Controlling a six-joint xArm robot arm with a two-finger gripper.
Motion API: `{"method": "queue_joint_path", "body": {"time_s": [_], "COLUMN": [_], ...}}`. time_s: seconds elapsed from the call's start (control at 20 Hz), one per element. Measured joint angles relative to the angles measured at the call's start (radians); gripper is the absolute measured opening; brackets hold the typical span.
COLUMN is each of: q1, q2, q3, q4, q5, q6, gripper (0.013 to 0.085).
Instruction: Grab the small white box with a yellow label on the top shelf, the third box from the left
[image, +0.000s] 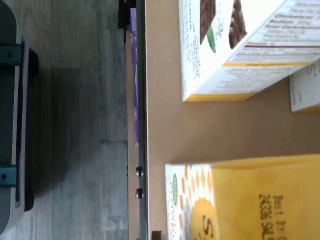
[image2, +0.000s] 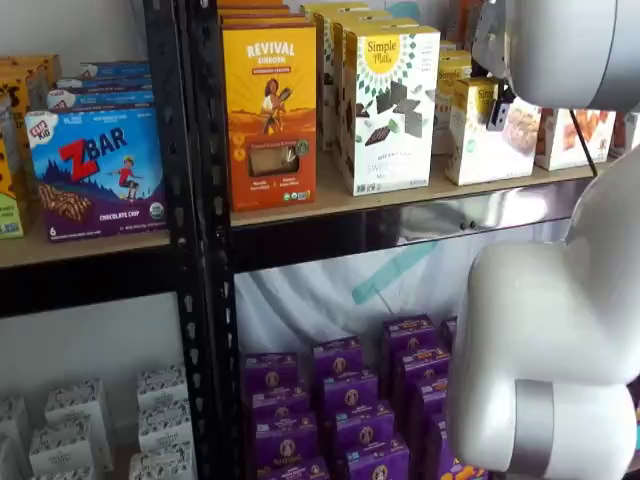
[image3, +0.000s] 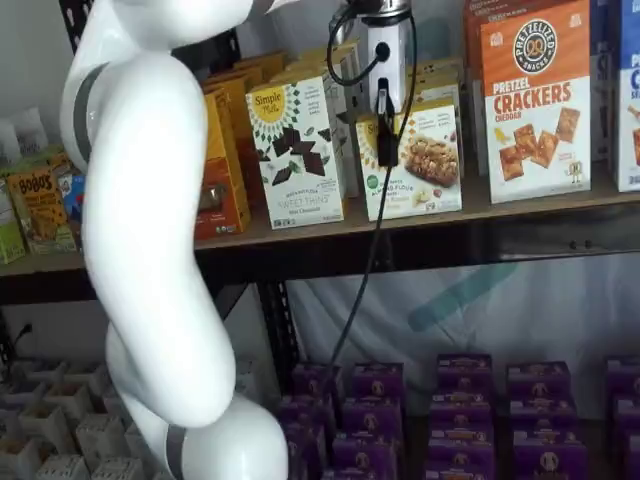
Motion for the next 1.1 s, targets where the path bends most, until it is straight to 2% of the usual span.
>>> {"method": "queue_joint_path", "body": {"time_s": [0.05,0.2,0.25,0.35,0.55,0.7,1.1], "q1": [-0.001,-0.003,-0.004,-0.006,-0.011,-0.013,-0.016], "q2": [0.0,-0.002,-0.003,-0.004,-0.006,-0.008,-0.01], "q3": [0.0,0.001,0.002,0.003,0.004,0.003,0.0], "q4": [0.0,0.002,0.003,0.006,0.015,0.017,0.016], "q5": [0.002,0.004,0.004,0.006,0.008,0.012,0.023], "q6": [-0.001,-0.003,-0.003,-0.005,-0.009,-0.009,-0.011], "gripper": [0.061,0.053,0.053,0.045,0.045,0.037,0.037]}}
